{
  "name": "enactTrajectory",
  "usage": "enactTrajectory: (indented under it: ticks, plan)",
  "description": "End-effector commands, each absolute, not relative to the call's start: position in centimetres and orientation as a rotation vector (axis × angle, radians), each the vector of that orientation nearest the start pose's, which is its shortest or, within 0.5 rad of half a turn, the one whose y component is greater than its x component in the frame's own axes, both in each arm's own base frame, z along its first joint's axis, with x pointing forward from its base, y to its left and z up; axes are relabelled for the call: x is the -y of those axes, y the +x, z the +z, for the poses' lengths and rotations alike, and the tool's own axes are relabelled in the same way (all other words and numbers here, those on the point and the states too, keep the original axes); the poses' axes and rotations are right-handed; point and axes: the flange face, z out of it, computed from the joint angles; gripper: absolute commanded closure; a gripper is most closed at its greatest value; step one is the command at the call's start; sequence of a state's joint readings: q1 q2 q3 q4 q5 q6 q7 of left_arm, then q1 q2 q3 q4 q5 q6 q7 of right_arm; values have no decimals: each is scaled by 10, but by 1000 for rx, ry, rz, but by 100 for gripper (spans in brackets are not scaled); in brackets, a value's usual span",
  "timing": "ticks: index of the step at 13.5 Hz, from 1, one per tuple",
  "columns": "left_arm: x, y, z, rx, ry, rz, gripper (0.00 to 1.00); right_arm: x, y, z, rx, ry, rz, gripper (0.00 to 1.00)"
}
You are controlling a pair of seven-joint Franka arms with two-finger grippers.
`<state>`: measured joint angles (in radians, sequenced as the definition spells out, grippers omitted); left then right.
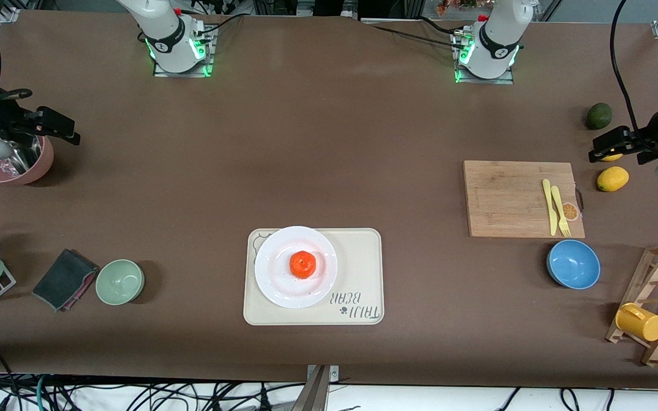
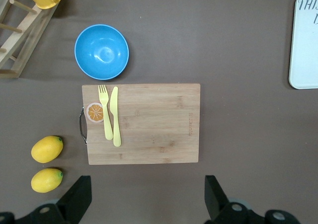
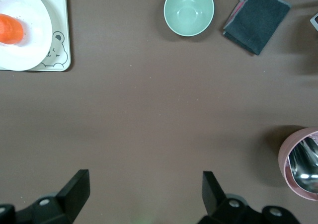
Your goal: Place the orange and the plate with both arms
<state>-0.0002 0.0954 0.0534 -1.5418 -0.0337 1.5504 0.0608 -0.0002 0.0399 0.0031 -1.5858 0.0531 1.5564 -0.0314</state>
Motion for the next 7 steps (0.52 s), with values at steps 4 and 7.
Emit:
enactTrajectory:
  ticks: [4,7]
  plan:
    - [-24,579,584,-43,-3157,132,0,-2,563,608,22,-3108,114,0]
    - [-24,579,584,-43,-3157,134,0,2,562,609,15,-3106,116,0]
